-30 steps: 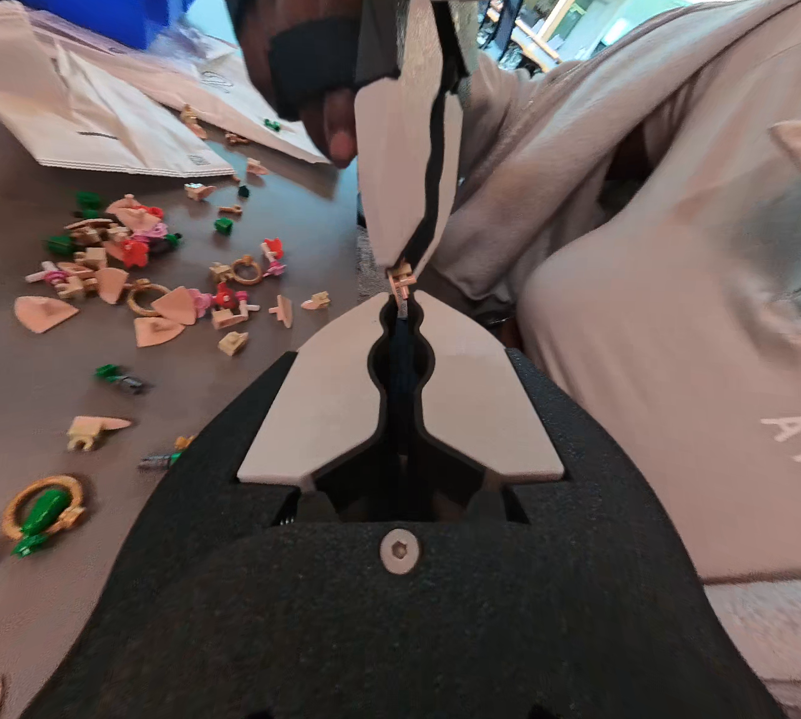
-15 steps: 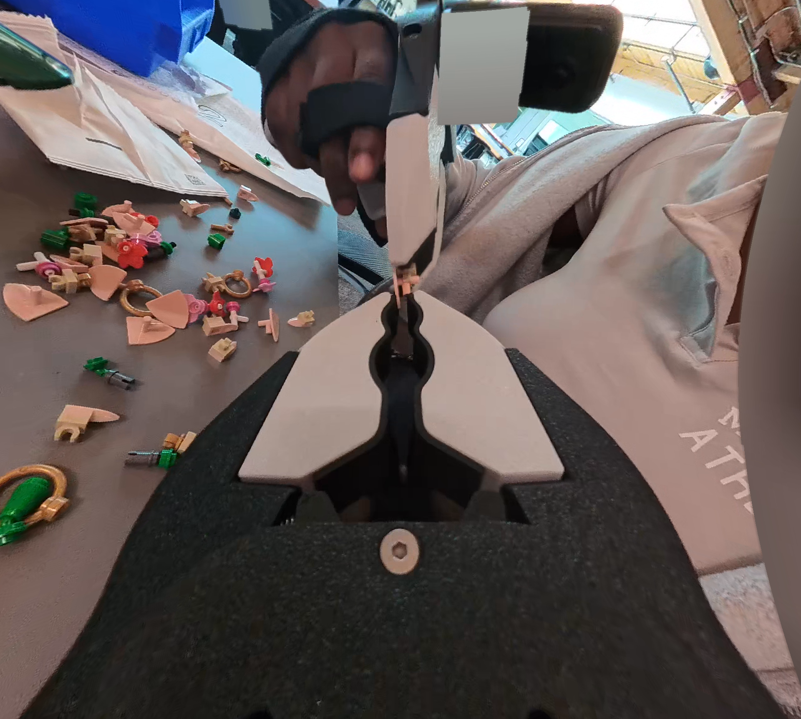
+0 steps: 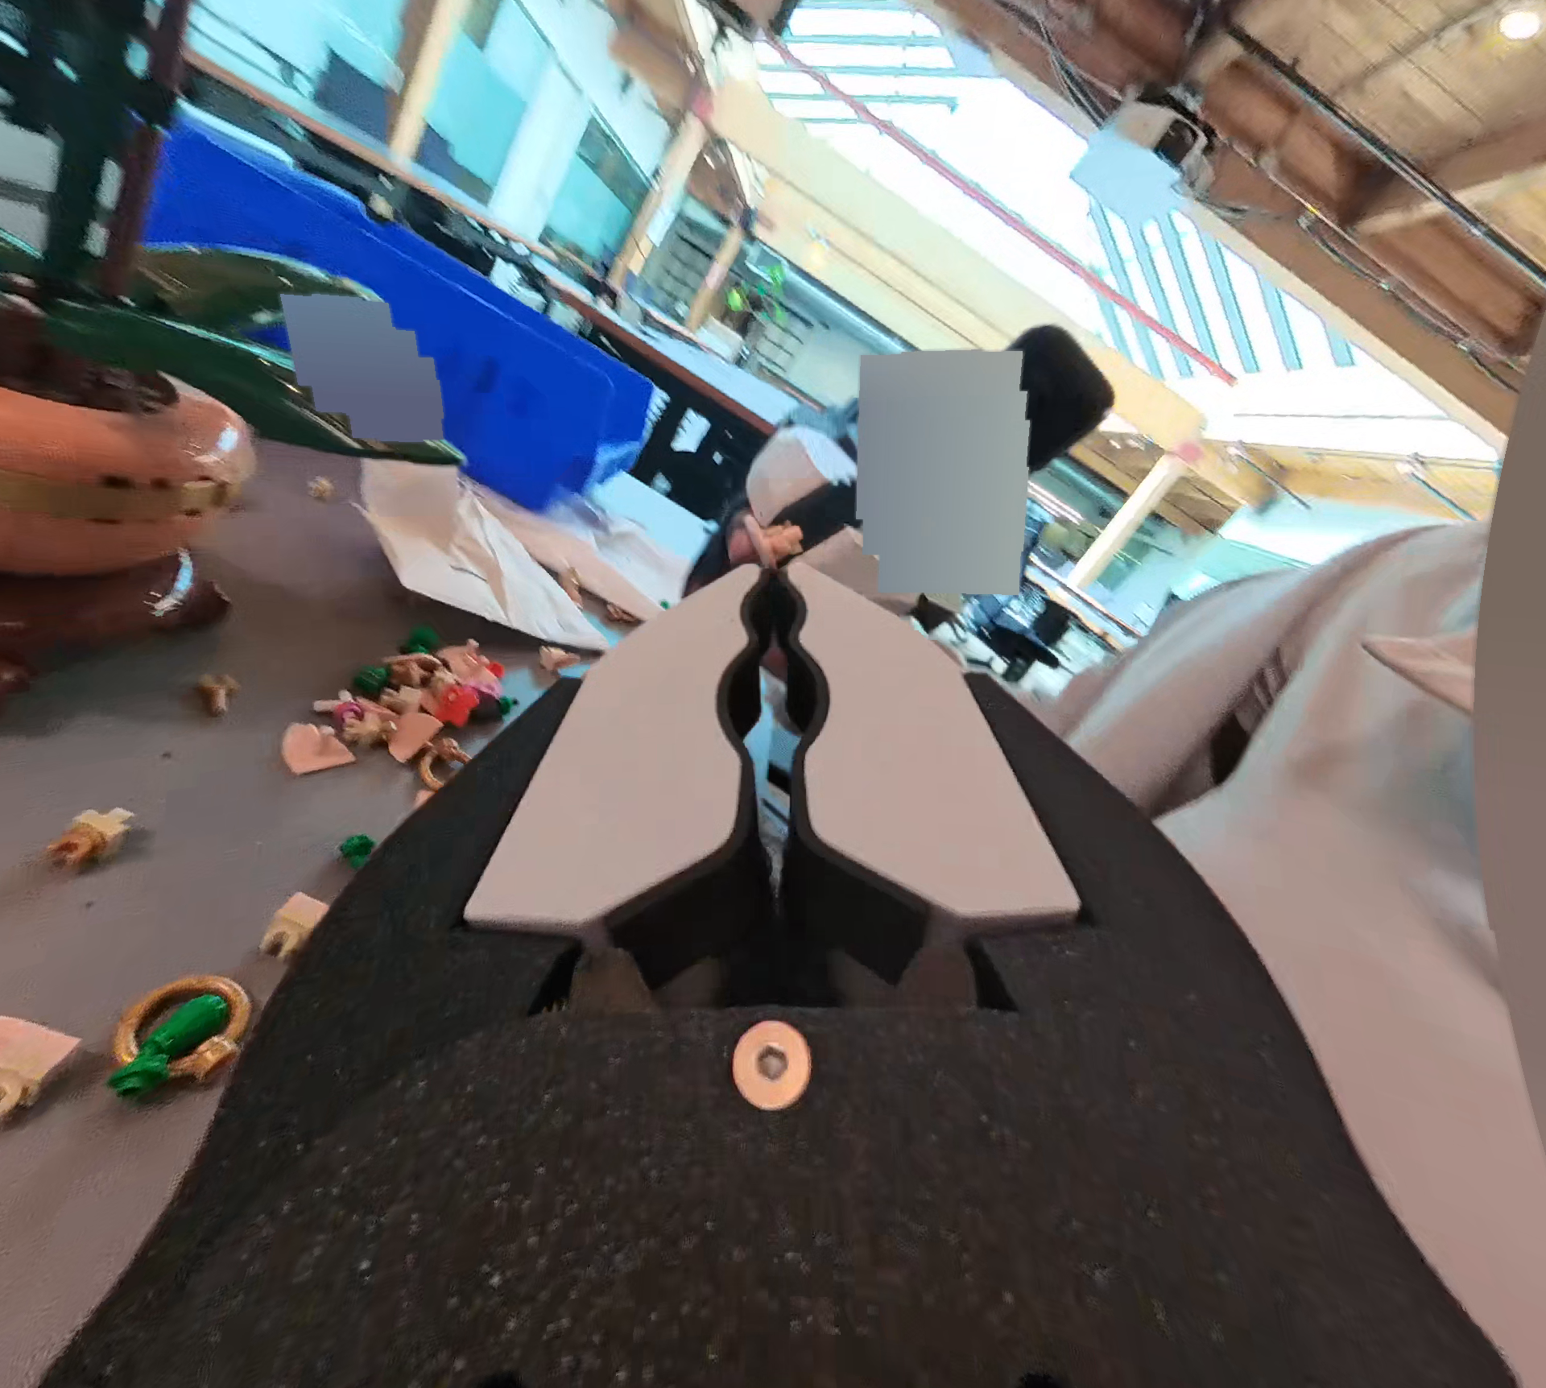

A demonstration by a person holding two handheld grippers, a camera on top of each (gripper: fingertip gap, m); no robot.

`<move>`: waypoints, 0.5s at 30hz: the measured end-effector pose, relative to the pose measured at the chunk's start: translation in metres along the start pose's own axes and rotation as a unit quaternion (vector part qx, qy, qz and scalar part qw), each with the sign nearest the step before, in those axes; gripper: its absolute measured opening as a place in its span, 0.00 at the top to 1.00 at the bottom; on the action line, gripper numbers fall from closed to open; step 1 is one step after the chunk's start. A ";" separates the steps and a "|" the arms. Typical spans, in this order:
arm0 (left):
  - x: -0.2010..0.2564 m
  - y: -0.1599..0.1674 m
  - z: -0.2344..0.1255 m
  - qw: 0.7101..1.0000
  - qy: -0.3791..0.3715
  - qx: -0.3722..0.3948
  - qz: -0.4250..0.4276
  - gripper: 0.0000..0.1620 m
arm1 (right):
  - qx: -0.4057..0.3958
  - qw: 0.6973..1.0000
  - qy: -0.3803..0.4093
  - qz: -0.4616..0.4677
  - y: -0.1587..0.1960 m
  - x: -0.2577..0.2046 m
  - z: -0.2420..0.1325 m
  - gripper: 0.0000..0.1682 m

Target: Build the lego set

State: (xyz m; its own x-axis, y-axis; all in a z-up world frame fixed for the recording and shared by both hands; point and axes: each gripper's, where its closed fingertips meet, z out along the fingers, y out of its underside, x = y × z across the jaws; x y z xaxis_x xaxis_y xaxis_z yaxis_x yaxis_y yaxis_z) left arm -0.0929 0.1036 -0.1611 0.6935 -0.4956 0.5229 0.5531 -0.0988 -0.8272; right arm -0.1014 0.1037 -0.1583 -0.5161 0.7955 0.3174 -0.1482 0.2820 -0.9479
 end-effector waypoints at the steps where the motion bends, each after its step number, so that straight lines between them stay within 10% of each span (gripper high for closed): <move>1: -0.001 -0.003 0.000 1.000 -0.011 0.017 0.006 1.00 | 0.018 0.999 0.026 0.030 -0.001 0.002 0.000 0.97; 4: -0.007 -0.025 -0.009 0.995 -0.039 0.095 -0.010 1.00 | 0.046 0.990 0.062 0.116 0.009 -0.003 0.003 0.97; 11: -0.015 -0.003 -0.017 0.996 -0.066 -0.048 0.034 0.81 | -0.003 0.998 0.069 0.005 0.010 -0.006 -0.004 0.97; 15: -0.012 -0.001 -0.007 0.996 -0.068 -0.033 0.040 0.87 | -0.058 0.994 0.049 -0.080 0.009 -0.007 -0.003 0.97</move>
State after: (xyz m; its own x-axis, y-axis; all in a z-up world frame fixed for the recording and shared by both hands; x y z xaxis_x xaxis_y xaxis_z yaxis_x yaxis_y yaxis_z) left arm -0.1050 0.1034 -0.1673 0.7926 -0.3833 0.4743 0.4650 -0.1232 -0.8767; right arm -0.0966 0.1018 -0.1688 -0.4086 0.7825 0.4698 -0.1195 0.4645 -0.8775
